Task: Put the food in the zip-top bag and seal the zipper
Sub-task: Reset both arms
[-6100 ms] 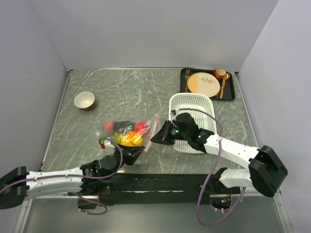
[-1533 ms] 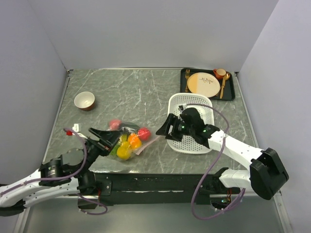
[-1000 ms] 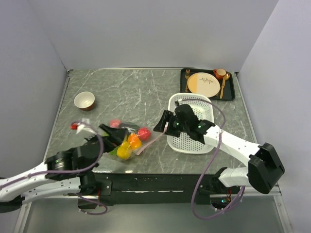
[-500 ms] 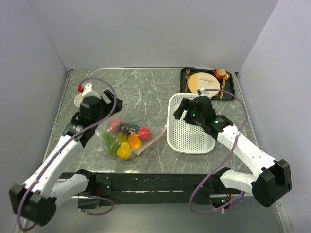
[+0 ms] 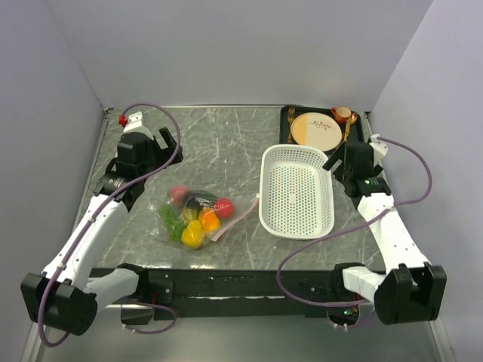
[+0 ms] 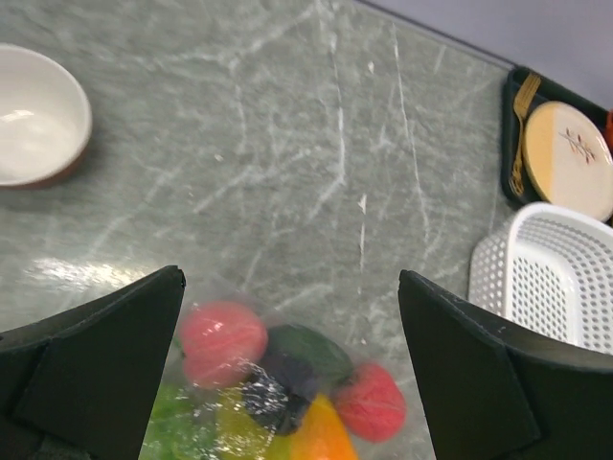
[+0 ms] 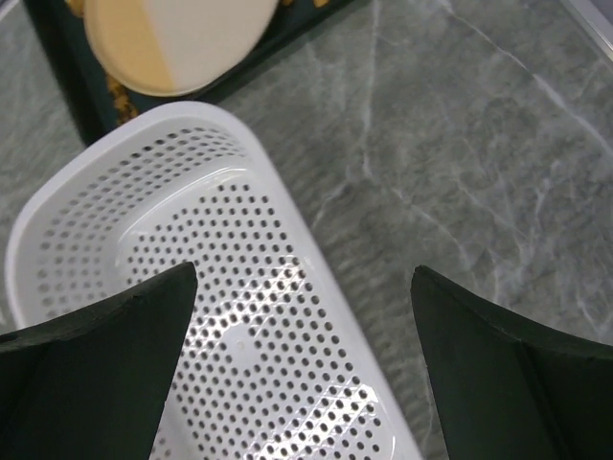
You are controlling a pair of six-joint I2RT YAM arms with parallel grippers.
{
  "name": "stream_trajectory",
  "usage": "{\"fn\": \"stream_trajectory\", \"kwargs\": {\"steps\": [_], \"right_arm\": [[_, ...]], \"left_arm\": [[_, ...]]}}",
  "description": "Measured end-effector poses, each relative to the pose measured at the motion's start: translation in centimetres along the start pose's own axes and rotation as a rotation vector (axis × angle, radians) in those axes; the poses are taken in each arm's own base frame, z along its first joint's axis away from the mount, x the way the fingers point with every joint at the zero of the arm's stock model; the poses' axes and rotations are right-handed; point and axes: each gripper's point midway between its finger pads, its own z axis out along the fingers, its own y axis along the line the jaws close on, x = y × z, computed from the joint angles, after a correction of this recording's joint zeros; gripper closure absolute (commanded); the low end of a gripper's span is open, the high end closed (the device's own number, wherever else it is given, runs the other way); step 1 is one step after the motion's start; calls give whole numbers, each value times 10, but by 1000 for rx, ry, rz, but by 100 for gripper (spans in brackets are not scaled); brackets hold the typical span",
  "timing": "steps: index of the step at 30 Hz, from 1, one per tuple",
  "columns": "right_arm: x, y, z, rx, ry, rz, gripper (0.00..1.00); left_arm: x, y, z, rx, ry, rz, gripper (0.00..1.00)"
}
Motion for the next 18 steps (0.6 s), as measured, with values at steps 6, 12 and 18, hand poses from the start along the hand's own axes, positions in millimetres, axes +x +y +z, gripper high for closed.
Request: {"fn": "stream_trajectory", "kwargs": {"steps": [6, 12, 18], "right_arm": [[9, -12, 18, 41, -21, -37, 0], [8, -30, 15, 28, -162, -97, 0], [11, -14, 13, -93, -340, -198, 0]], "left_arm": [[-9, 25, -4, -106, -91, 41, 1], [22, 58, 4, -201, -93, 54, 1], [14, 60, 3, -180, -179, 65, 1]]}}
